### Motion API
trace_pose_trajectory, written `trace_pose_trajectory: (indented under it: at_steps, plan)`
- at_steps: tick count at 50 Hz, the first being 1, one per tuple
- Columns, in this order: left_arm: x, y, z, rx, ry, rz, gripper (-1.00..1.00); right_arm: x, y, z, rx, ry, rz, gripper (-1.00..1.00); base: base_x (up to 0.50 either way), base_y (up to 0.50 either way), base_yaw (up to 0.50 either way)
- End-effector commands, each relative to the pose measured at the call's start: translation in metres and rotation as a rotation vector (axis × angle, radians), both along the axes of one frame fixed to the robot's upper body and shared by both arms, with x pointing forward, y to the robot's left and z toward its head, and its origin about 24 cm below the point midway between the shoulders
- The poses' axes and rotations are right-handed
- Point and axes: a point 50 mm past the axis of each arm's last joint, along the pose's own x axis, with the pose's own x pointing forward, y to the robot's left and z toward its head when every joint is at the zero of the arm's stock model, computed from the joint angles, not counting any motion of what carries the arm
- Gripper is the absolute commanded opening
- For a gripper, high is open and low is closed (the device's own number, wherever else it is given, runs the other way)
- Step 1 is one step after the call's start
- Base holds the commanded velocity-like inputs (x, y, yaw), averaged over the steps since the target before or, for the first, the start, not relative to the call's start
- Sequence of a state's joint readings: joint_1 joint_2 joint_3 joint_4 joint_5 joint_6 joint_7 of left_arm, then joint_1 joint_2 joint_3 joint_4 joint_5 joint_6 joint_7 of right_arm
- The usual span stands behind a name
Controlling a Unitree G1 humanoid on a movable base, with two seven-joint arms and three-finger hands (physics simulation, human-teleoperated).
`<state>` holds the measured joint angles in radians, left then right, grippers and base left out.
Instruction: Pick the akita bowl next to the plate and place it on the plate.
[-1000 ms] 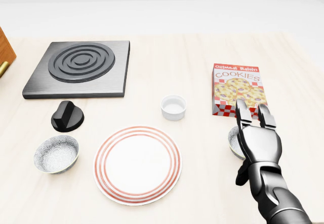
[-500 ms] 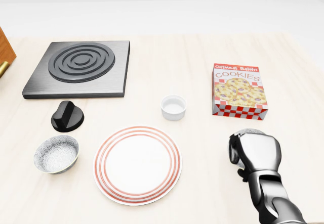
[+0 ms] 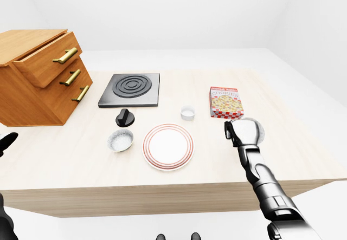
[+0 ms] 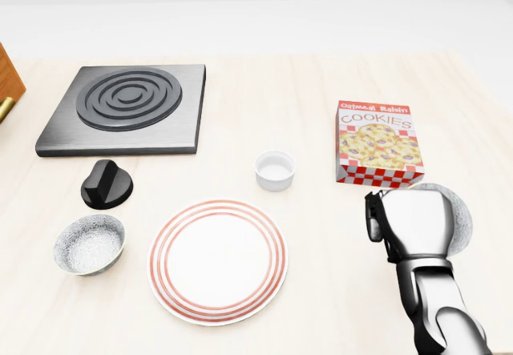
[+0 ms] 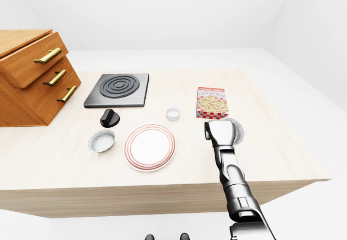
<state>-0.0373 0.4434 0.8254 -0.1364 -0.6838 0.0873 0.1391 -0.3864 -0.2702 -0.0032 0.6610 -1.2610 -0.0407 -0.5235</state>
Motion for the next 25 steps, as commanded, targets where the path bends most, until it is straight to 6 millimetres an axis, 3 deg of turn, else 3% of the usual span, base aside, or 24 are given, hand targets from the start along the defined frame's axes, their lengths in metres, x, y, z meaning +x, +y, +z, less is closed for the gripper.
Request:
trace_pose_trajectory:
  at_steps: [1, 12, 17, 25]
  plan:
    - [0.001, -0.001, -0.002, 0.000, 0.006, -0.005, 1.00, 0.003, 0.011, 0.044, -0.049, -0.200, 0.011, -1.00, 0.00, 0.00, 0.00]
    - [0.001, -0.001, -0.002, -0.002, 0.006, -0.006, 1.00, 0.007, 0.020, 0.065, -0.077, -0.285, 0.047, -1.00, 0.00, 0.00, 0.00]
    - [0.001, -0.001, -0.002, -0.002, 0.005, -0.006, 1.00, 0.003, 0.030, 0.090, -0.093, -0.397, 0.095, -1.00, 0.00, 0.00, 0.00]
    - [0.002, 0.000, -0.004, -0.006, 0.014, -0.008, 1.00, -0.001, 0.052, 0.108, -0.117, -0.377, 0.189, -1.00, 0.00, 0.00, 0.00]
